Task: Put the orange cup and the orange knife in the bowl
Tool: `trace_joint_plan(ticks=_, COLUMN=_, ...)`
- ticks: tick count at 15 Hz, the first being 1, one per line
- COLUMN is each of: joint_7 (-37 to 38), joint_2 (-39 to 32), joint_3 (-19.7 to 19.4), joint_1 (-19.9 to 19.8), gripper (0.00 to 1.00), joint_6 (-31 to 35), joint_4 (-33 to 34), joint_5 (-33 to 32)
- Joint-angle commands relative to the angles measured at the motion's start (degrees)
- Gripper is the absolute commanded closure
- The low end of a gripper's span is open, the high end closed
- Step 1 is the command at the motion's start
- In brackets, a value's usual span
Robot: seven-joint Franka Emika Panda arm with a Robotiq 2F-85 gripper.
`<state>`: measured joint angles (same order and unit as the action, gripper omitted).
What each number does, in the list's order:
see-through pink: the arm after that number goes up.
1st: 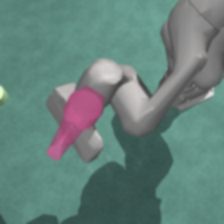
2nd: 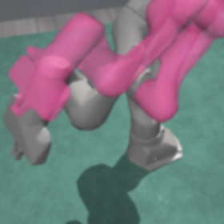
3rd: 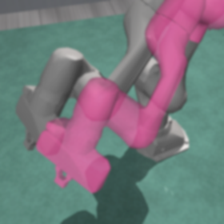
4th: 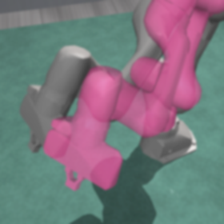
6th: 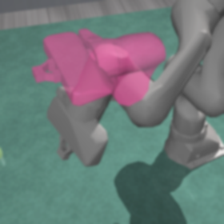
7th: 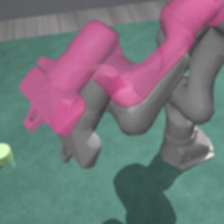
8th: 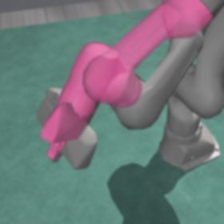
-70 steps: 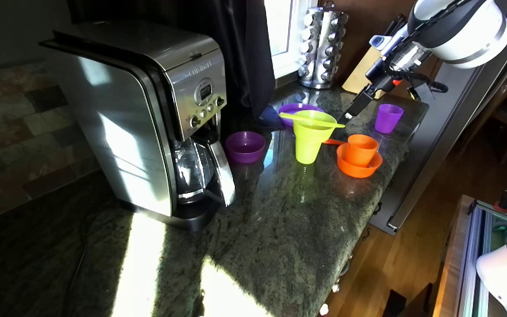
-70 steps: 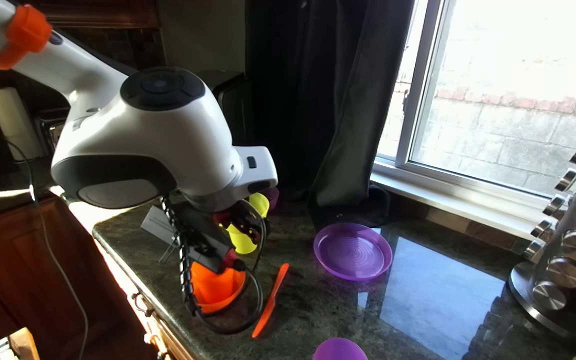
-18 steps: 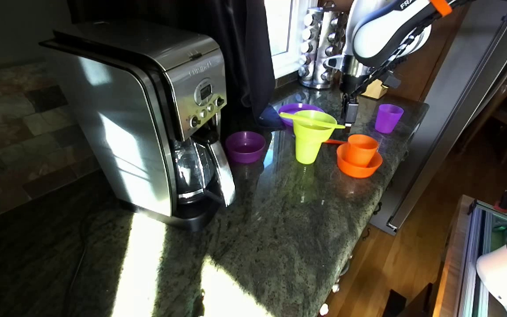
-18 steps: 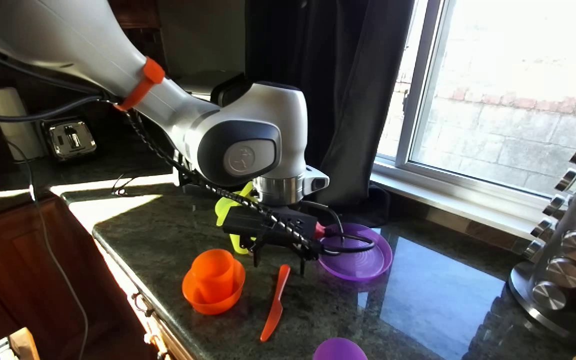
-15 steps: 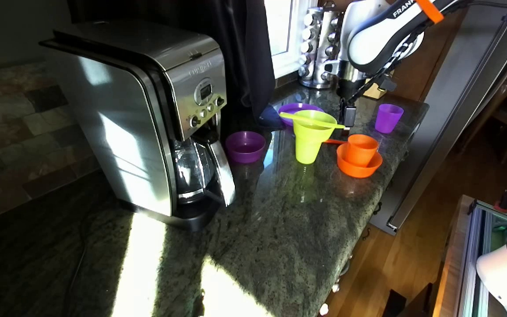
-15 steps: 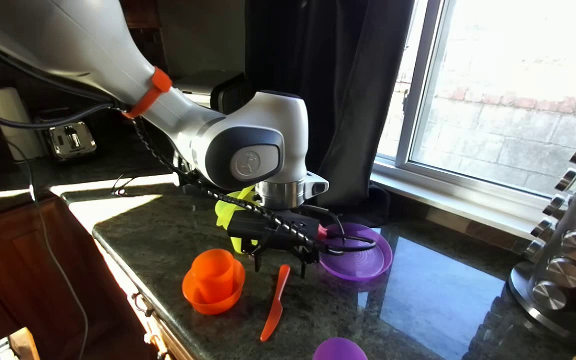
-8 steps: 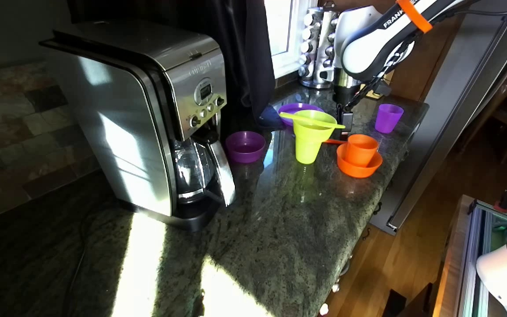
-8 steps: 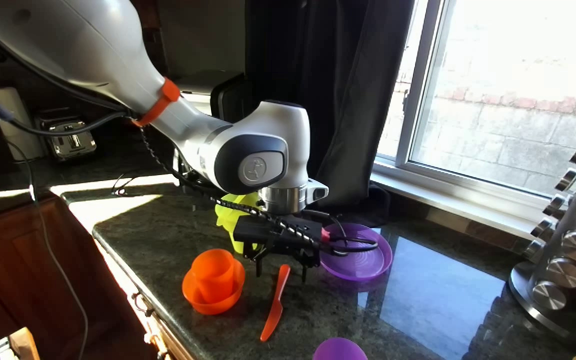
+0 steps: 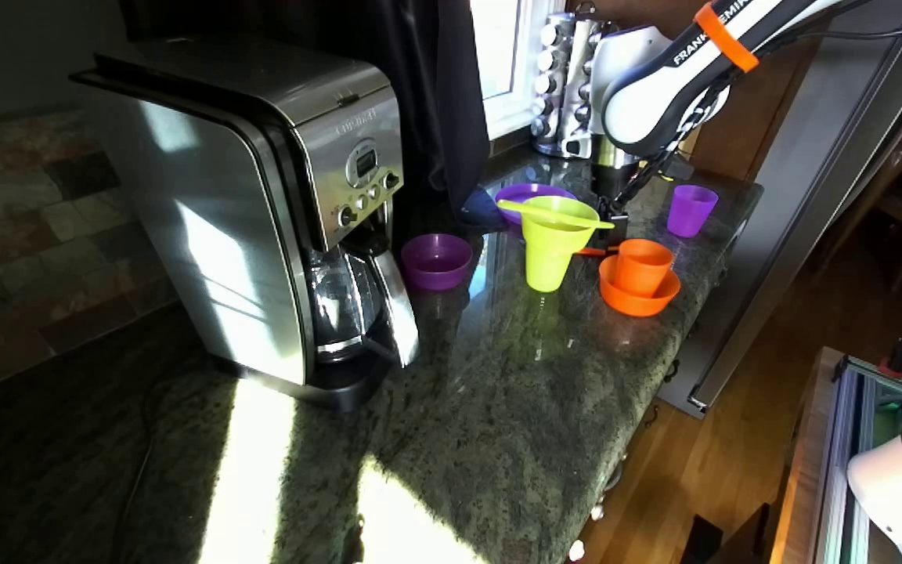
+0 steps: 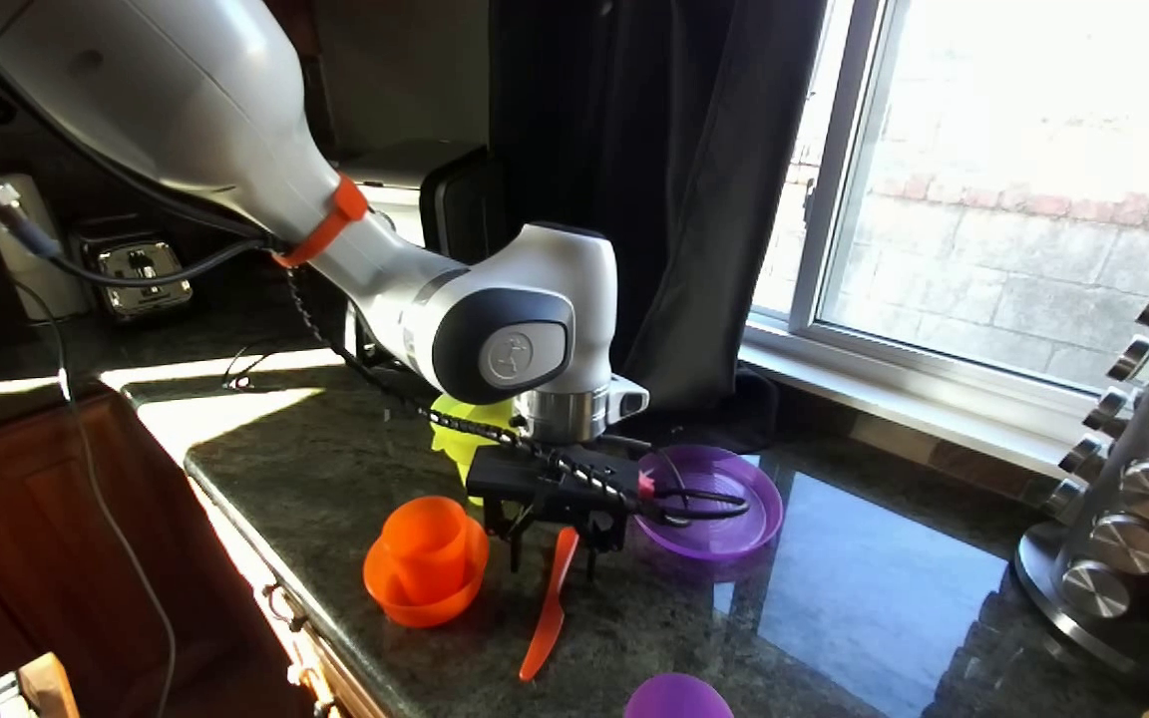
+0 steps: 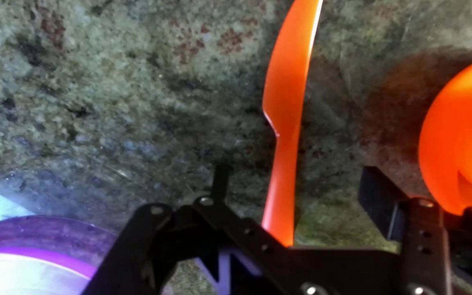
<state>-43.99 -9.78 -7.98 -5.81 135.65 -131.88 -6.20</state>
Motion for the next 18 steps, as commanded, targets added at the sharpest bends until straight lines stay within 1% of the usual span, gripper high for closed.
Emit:
trace_joint_plan(ticks=1, joint_7=-0.66, joint_2=-1.26, joint_3=1.22, joint_1=-1.31, gripper=0.42, joint_6=-1.8, joint_4=1.26, joint_5=-1.12)
trace_joint_plan(ticks=3, joint_7=-0.74, joint_2=-1.41, joint_3=1.33, joint_1=-1.43, gripper=0.24, joint_6=-1.71, joint_4=1.25, joint_5=-1.03)
trace_joint_plan(ticks=4, joint_7=-0.88, joint_2=-1.42, joint_3=1.4, joint_1=-1.49, gripper=0.18, joint_6=-1.63, joint_4=1.24, joint_5=-0.79)
trace_joint_plan(ticks=5, joint_7=-1.08, joint_2=-1.4, joint_3=1.48, joint_1=-1.55, gripper=0.09, joint_6=-1.59, joint_4=1.26, joint_5=-0.53)
trace_joint_plan(ticks=7, joint_7=-1.43, joint_2=-1.28, joint_3=1.67, joint_1=-1.73, gripper=0.0, joint_6=-1.51, joint_4=1.36, joint_5=0.25)
trace_joint_plan(ticks=8, joint_7=-1.45, joint_2=-1.26, joint_3=1.73, joint_1=-1.77, gripper=0.01, joint_6=-1.5, joint_4=1.41, joint_5=0.29)
trace_joint_plan(ticks=9, joint_7=-1.48, joint_2=-1.27, joint_3=1.8, joint_1=-1.8, gripper=0.0, joint_6=-1.49, joint_4=1.45, joint_5=0.29)
trace_joint_plan(ticks=11, joint_7=-1.39, joint_2=-1.49, joint_3=1.93, joint_1=-1.85, gripper=0.1, joint_6=-1.23, joint_4=1.65, joint_5=0.29)
trace_joint_plan(ticks=12, joint_7=-1.4, joint_2=-1.54, joint_3=2.02, joint_1=-1.91, gripper=0.13, joint_6=-1.02, joint_4=1.7, joint_5=0.45)
trace_joint_plan(ticks=13, joint_7=-1.42, joint_2=-1.56, joint_3=2.11, joint_1=-1.95, gripper=0.13, joint_6=-0.89, joint_4=1.77, joint_5=0.68)
trace_joint_plan(ticks=14, joint_7=-1.5, joint_2=-1.58, joint_3=2.21, joint_1=-1.99, gripper=0.17, joint_6=-0.76, joint_4=1.83, joint_5=0.96)
trace_joint_plan(ticks=15, joint_7=-1.44, joint_2=-1.63, joint_3=2.3, joint_1=-2.04, gripper=0.14, joint_6=-0.61, joint_4=1.91, joint_5=1.1)
trace_joint_plan(ticks=17, joint_7=-1.42, joint_2=-1.76, joint_3=2.52, joint_1=-2.12, gripper=0.16, joint_6=-0.41, joint_4=2.08, joint_5=1.4)
trace_joint_plan(ticks=18, joint_7=-1.55, joint_2=-1.79, joint_3=2.67, joint_1=-2.16, gripper=0.22, joint_6=-0.3, joint_4=2.13, joint_5=1.62)
